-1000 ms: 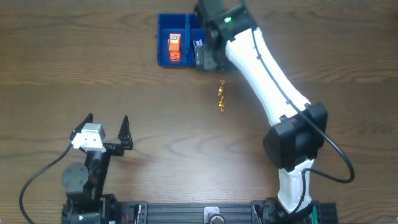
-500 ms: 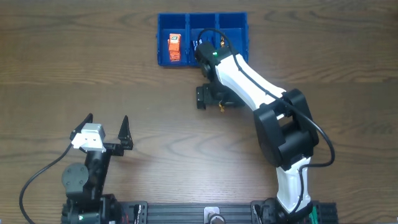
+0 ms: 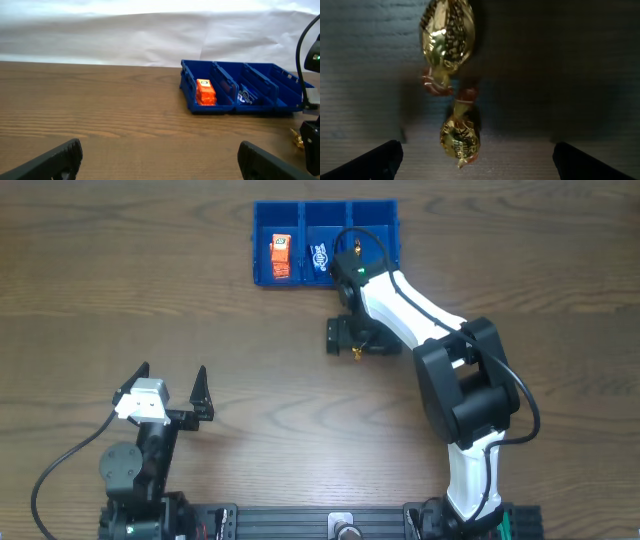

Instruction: Sort Candies Into Trays

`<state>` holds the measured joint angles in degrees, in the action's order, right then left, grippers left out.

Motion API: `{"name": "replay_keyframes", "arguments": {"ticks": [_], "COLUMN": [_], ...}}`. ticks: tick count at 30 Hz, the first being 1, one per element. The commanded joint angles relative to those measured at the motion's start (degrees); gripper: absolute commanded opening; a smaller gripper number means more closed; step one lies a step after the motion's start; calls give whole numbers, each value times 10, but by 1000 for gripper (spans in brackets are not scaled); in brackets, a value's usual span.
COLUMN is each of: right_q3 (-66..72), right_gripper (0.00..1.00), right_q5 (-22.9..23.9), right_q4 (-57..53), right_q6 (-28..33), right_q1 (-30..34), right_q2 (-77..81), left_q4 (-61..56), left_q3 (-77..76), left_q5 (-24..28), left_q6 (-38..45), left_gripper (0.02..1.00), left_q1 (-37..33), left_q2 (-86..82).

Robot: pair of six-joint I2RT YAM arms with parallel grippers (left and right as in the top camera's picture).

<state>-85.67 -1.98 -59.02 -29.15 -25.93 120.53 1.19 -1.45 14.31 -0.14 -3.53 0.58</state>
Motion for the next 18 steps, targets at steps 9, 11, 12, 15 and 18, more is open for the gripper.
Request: {"name": "replay_keyframes", "arguments": {"ticks": [9,11,12,15,18], "right_q3": [2,2,2,2,2], "right_gripper": [921,912,908,860,781], "right_q5": [0,7,10,10,11], "right_q4": [38,38,38,39,41], "right_q6": [-6,-6,-6,-6,-4], "right_q1": [4,3,2,0,-5], "right_q2": [0,0,0,0,1], "left_q4": [18,18,18,18,18], "left_q3": [12,12,12,12,12], "left_q5": [12,12,12,12,12], "left_q6": [0,0,0,0,0], "left_gripper": [998,998,998,998,998], "left_q1": [2,2,2,2,2], "left_q2": [-3,-3,-3,-3,-3]}}
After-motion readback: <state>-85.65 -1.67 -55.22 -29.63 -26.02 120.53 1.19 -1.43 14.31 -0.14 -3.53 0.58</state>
